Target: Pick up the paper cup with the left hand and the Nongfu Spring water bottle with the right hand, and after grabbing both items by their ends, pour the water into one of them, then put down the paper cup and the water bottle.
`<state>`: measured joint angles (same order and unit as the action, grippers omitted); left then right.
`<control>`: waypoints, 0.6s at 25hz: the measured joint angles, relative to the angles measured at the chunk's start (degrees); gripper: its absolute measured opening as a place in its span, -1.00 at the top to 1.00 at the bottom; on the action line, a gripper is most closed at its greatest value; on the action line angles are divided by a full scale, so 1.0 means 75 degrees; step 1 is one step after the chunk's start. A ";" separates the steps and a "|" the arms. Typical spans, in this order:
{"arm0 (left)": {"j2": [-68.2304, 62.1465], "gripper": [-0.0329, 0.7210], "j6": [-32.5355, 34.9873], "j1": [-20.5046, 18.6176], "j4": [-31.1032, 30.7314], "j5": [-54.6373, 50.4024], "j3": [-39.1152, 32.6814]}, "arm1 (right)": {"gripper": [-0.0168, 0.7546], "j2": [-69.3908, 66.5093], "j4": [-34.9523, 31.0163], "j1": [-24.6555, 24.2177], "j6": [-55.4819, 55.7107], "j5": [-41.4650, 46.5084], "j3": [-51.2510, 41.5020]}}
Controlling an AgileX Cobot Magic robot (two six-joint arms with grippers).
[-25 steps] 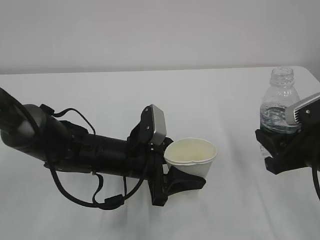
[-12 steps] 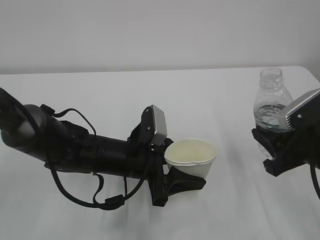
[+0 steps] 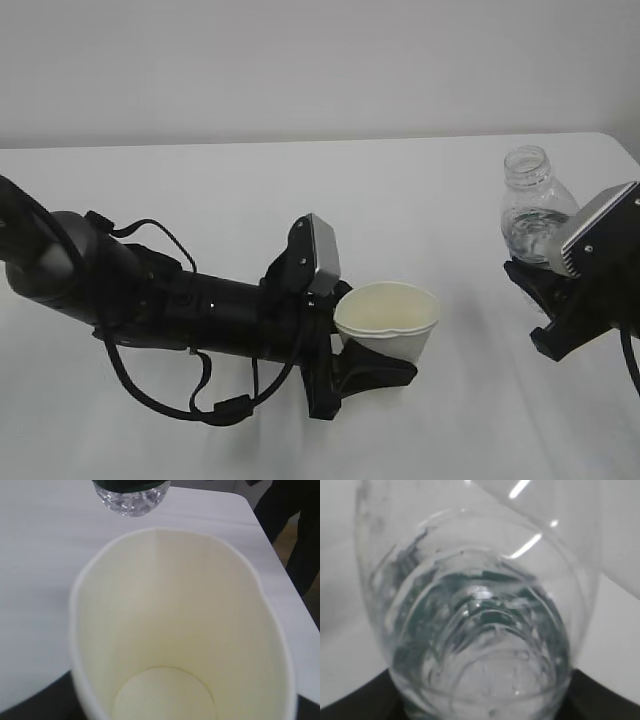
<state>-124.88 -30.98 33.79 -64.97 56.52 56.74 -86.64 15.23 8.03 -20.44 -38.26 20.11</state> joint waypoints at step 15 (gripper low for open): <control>0.0000 -0.20 0.0000 0.0275 0.0472 -0.0047 0.0000 | -0.14 0.0000 0.0000 0.0000 -0.0800 0.0000 0.0000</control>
<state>-124.88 -30.98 35.86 -61.44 56.17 56.74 -86.64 15.23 8.03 -26.44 -38.26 20.11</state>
